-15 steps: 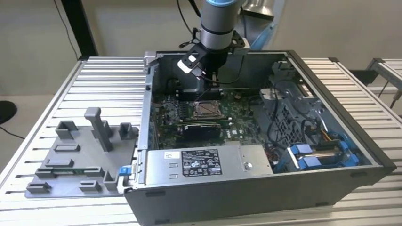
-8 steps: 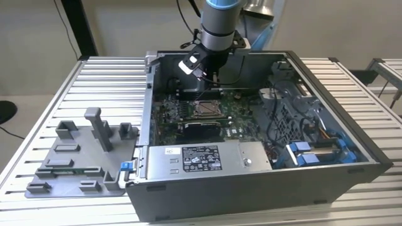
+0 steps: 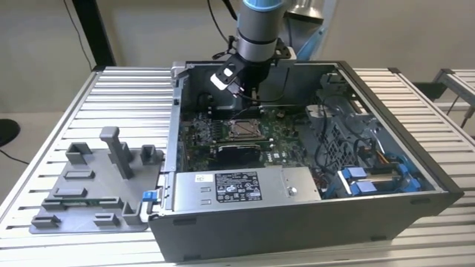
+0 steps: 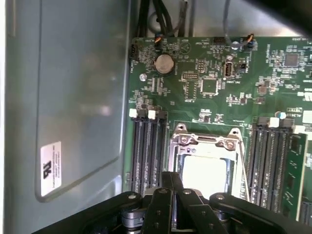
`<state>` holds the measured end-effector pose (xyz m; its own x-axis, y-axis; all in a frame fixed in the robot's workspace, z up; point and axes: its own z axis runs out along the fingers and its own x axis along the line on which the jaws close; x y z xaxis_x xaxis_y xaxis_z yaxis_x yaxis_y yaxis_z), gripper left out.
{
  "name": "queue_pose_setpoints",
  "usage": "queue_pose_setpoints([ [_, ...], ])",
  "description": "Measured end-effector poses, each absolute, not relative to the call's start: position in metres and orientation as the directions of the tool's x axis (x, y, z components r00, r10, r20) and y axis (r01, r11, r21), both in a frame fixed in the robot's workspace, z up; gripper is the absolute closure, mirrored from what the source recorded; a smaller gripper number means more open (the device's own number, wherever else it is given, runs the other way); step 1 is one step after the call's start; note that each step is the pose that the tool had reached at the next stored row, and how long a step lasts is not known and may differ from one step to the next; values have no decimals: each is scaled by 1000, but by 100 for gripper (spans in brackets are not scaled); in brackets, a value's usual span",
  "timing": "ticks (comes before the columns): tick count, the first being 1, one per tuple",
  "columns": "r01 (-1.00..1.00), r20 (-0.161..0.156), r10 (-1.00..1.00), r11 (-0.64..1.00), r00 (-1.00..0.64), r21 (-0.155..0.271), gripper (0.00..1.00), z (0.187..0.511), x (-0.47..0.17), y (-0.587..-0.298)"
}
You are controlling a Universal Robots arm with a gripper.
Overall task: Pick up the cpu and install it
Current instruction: 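Install the first cpu locking lever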
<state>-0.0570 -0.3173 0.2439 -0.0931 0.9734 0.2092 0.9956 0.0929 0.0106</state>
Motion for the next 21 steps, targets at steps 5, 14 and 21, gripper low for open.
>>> queue_pose_setpoints([
  [5,996,213,973,93,-93,11,100,255,-78,-319],
  [14,996,263,960,92,-93,17,100,261,-82,-318],
  [21,996,279,956,92,-94,20,100,277,-91,-319],
])
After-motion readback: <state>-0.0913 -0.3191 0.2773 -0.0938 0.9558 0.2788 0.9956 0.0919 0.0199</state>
